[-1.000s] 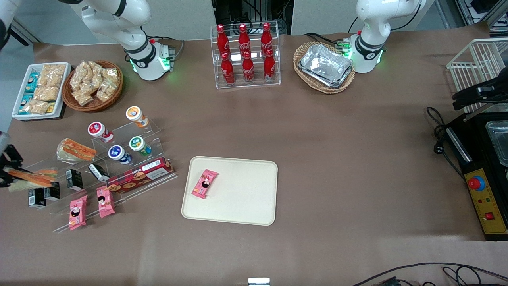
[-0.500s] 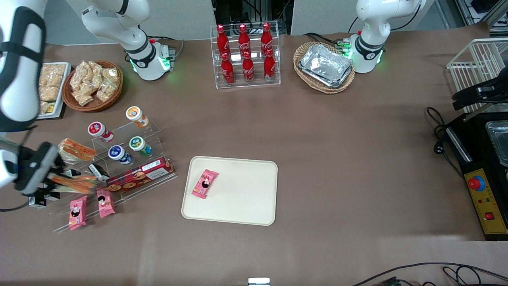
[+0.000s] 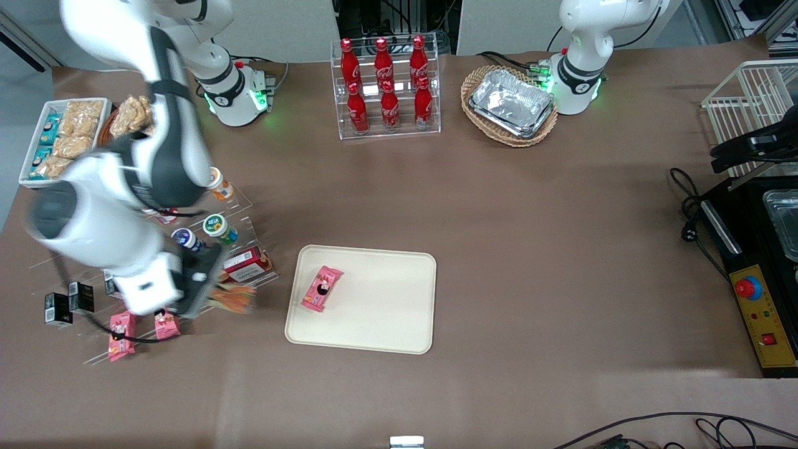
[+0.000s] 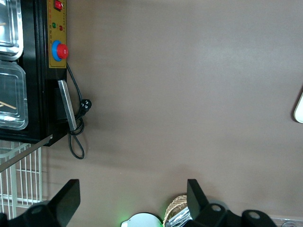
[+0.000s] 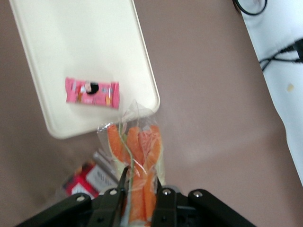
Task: Place sandwich on tray
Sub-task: 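Lift the sandwich and carry it over the cream tray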
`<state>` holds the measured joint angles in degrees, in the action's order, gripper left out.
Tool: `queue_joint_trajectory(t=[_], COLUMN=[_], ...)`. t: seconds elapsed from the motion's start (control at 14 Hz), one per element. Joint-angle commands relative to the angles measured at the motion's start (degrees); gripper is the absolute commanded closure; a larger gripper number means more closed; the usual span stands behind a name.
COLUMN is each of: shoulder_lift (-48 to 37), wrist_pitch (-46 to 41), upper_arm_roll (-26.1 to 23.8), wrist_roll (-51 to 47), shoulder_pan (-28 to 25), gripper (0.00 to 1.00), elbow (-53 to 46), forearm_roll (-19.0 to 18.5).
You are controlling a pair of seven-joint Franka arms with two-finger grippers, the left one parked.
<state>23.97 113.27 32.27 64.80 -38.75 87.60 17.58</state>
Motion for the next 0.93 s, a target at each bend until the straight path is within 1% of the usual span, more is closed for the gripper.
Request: queue_joint_trajectory(t=[0.0, 0.14, 0.36, 0.5, 0.64, 0.86], shoulder_lift=[6.95, 11.42, 17.67, 21.97, 24.62, 27.61], wrist_pitch=[7.47, 11.52, 16.09, 22.06, 24.27, 27.78], upper_arm_roll=[-4.83, -9.14, -13.45, -13.82, -13.73, -13.82], wrist_roll=[-8.08, -12.57, -18.55, -18.39, -18.04, -16.29], shoulder_pan=[-1.15, -1.15, -1.76, -2.91, -4.05, -4.31], gripper=[0.83, 0.83, 0.83, 0.83, 0.83, 0.83], elbow=[-2.51, -5.49, -9.63, -10.6, -11.3, -11.57], forearm_roll=[-0.53, -0.53, -0.61, -0.53, -0.53, -0.53])
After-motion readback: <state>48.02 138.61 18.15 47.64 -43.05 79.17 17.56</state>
